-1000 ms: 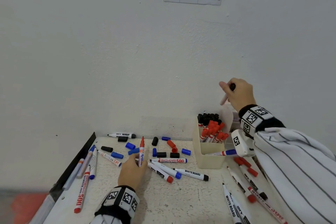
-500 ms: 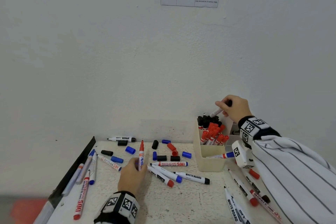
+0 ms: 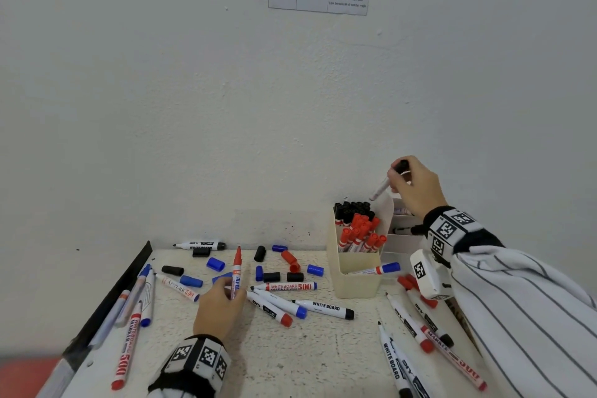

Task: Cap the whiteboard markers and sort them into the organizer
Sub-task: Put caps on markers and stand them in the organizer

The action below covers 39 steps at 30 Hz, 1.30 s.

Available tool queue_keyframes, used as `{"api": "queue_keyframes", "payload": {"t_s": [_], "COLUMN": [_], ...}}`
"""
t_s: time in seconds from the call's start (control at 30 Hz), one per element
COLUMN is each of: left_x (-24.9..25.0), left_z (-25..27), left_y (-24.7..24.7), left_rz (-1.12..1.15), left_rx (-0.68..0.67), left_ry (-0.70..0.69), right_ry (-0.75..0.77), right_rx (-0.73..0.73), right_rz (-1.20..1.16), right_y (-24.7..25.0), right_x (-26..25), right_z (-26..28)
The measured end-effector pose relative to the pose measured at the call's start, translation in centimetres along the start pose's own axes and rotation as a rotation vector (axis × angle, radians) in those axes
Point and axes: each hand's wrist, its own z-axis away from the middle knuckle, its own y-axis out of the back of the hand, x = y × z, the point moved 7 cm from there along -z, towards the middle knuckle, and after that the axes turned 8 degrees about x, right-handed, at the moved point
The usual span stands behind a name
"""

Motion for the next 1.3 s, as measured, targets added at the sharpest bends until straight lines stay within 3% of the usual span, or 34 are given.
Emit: {"api": "queue_keyframes", "payload": {"t_s": [0.1,0.2,0.47,0.67,1.17,1.3], "left_x": [0.0,0.2,0.6,0.6,0.8,0.8], "left_z": [0.0,0.1,0.5,0.4,0.6,0.7], "left_y": [0.0,0.0,0.2,0.1,0.2,0.1], "left_rz": [-0.003,-0.005,0.013,0.008,0.041,0.038], "left_rx": [-0.001,-0.001,0.002,-0.005,-0.004,-0.003], "left_ry": [0.005,0.007,0.01,0.022,-0.004,0.004], "right_ry": [0.058,0.076,0.121,0.071,-0.013,0.018], "right_rx": [0.168,0.245,0.178,0.249,-0.086,-0.035], "right_rz": [0.016,0.024,0.145,0.089,0.617,0.699], "right_y": [2.2,4.0,5.7,7.0,2.4,2.7], "right_x": [-0.9,-1.0,2.1,3.5,6.7,6.3], "right_z": [-0.2,-0.1,2.4,2.8,3.2,3.4]}}
